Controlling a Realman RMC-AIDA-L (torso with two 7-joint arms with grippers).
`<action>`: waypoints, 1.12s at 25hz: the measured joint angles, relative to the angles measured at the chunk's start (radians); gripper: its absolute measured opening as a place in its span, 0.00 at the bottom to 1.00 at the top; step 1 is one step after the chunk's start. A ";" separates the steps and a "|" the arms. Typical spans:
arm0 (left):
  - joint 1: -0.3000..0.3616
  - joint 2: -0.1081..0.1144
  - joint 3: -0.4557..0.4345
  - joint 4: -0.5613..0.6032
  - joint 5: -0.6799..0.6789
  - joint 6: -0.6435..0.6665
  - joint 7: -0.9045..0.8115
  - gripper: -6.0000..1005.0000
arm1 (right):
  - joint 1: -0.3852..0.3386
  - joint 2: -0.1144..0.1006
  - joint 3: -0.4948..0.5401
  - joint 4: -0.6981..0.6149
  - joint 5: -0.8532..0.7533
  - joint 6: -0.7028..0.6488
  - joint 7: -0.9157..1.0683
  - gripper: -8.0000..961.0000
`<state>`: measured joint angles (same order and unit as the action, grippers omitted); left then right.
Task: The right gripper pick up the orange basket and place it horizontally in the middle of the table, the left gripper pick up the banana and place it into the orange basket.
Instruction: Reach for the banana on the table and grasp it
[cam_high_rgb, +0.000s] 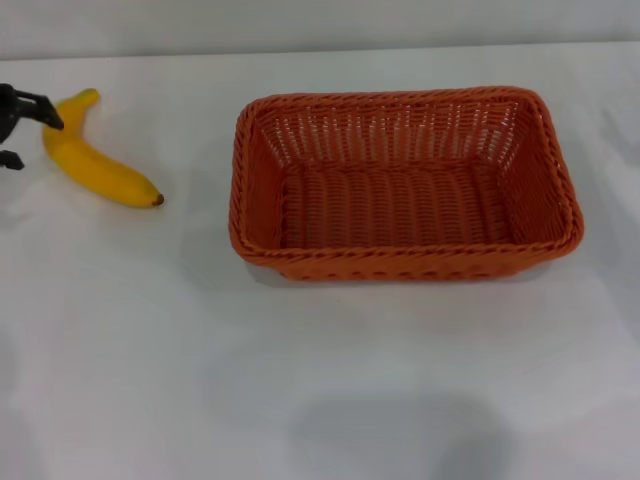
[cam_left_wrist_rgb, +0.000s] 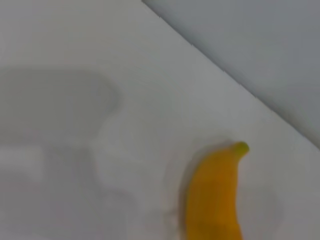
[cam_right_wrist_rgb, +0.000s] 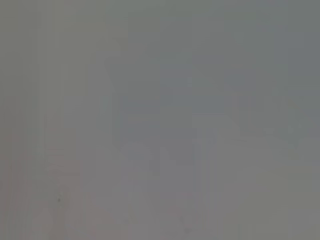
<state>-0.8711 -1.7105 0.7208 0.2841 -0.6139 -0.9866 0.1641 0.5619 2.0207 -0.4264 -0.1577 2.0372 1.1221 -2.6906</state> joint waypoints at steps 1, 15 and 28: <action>-0.011 -0.001 0.000 -0.009 0.020 0.000 -0.001 0.84 | 0.001 0.000 0.000 0.000 0.000 -0.001 0.000 0.89; -0.045 -0.023 0.000 -0.030 0.124 0.000 -0.072 0.75 | -0.004 0.001 0.000 0.000 0.002 0.002 0.000 0.89; -0.077 -0.021 0.001 -0.019 0.124 -0.035 -0.048 0.75 | 0.004 0.002 0.002 0.013 0.002 -0.005 0.000 0.89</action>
<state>-0.9484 -1.7319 0.7215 0.2654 -0.4902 -1.0220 0.1166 0.5658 2.0222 -0.4239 -0.1447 2.0387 1.1168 -2.6911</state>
